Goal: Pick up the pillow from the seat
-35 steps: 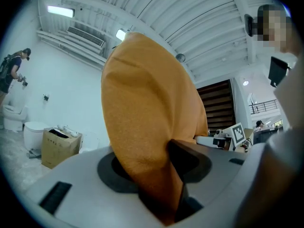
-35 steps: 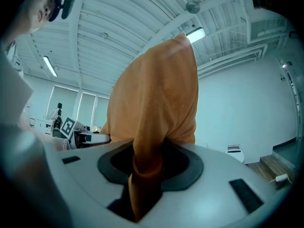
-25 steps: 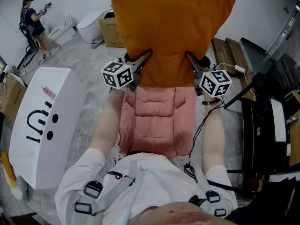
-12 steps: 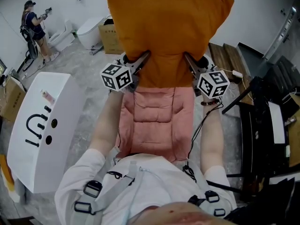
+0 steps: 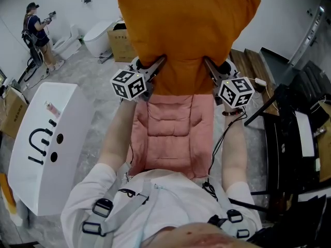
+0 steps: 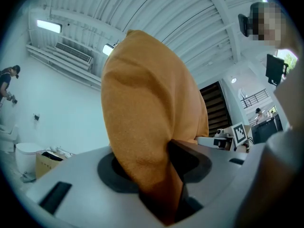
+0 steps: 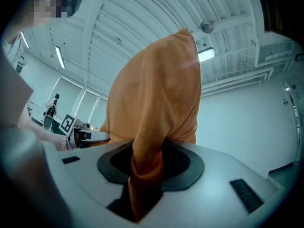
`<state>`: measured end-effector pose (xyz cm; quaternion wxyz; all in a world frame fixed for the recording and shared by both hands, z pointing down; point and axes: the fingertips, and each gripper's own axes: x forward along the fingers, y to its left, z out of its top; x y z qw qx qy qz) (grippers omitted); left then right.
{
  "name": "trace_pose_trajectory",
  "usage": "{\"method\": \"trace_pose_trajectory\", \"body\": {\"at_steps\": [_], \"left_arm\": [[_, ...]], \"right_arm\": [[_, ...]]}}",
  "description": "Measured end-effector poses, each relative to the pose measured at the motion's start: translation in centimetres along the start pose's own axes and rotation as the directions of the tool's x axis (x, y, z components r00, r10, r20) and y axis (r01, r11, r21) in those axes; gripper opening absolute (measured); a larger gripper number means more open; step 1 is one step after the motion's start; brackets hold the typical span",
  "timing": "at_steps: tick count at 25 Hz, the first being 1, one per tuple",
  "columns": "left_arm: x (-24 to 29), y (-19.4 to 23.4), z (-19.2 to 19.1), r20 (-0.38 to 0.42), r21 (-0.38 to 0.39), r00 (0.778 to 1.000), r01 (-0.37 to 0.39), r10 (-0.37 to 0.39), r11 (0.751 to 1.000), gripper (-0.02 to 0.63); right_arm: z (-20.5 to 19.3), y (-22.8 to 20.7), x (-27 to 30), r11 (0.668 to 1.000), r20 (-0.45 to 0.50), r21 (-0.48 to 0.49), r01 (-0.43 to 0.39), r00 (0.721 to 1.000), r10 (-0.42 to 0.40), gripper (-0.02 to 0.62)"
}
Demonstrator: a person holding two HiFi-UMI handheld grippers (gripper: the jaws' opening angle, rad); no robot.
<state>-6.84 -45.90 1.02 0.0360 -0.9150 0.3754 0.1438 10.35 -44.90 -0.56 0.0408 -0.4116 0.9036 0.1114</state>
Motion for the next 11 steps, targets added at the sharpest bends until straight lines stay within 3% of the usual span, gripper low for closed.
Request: {"method": "trace_pose_trajectory", "body": {"at_steps": [11], "left_arm": [[-0.2,-0.4,1.3,0.022,0.023,1.0,0.018,-0.018,1.0,0.202]], "right_arm": [[1.3,0.5,-0.4,1.0,0.018,-0.015,0.009,1.0,-0.009,0.147]]}}
